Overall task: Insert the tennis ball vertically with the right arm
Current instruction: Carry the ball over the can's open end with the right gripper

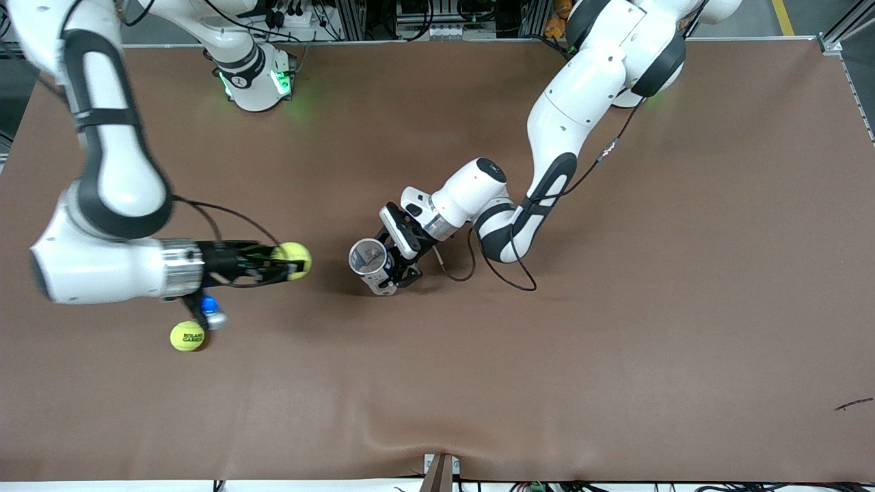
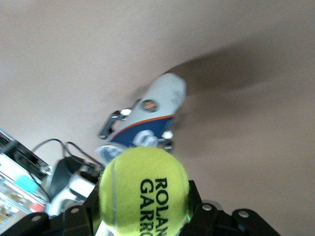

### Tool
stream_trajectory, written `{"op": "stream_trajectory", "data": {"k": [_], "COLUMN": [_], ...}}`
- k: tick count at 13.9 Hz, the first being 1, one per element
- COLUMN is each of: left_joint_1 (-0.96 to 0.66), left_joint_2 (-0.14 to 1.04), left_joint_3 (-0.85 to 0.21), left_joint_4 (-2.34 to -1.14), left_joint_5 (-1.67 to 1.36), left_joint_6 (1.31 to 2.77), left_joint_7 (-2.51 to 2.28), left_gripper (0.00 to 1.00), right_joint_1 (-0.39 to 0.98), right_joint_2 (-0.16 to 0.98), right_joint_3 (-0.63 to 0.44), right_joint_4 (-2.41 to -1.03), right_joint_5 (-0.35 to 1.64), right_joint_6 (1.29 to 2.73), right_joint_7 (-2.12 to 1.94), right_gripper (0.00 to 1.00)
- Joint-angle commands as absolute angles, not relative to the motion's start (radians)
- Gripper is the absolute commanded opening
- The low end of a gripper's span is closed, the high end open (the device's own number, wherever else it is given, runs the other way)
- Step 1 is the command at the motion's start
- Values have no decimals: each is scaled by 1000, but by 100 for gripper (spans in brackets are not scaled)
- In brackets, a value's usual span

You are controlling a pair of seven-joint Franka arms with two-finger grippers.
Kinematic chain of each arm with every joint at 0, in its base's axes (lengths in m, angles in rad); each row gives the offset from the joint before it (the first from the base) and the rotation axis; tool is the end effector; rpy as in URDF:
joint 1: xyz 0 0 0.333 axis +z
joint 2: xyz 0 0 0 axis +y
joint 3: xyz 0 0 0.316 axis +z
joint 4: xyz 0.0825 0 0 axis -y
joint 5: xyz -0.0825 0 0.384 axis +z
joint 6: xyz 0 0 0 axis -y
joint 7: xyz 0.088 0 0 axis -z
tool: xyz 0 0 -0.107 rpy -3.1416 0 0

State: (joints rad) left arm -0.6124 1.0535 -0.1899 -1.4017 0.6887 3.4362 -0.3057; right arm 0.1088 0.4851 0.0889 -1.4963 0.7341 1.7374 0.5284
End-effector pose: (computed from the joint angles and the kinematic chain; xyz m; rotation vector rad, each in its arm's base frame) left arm 0.4999 -0.5563 0.1897 2.0799 -1.2456 1.1344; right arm 0.6515 0.1830 0.3964 -2.3600 0.6742 0.6235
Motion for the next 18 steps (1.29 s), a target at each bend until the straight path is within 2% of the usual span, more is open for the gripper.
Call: {"op": "stream_trajectory", "data": {"k": [1, 4, 9, 10, 11, 12, 18], "left_joint_1": [-614, -614, -614, -614, -614, -614, -614], "left_joint_2": [1058, 1058, 1058, 1058, 1058, 1058, 1058], "left_joint_3": [-184, -184, -184, -184, -184, -184, -184], "left_joint_4": [-1393, -1391, -1393, -1391, -1391, -1391, -1393], "left_joint_5": [715, 715, 715, 715, 715, 715, 715], "left_joint_6": [3459, 3459, 3459, 3459, 3459, 3459, 3459], "left_joint_7": [-305, -304, -305, -305, -305, -305, -304], "left_gripper": [65, 65, 65, 65, 65, 65, 65], "right_joint_1": [181, 250, 255, 256, 258, 267, 261], "right_joint_2": [497, 508, 558, 558, 558, 558, 551], "right_joint_3": [78, 75, 75, 75, 77, 75, 75], "right_joint_4": [-1470, -1476, -1482, -1483, -1486, -1488, -1491], "right_joint_5": [769, 759, 755, 755, 755, 755, 755], "right_joint_6": [1808, 1865, 1879, 1873, 1871, 1870, 1868], "right_joint_7": [642, 689, 701, 701, 701, 701, 700], "right_gripper": [40, 40, 48, 60, 91, 100, 100]}}
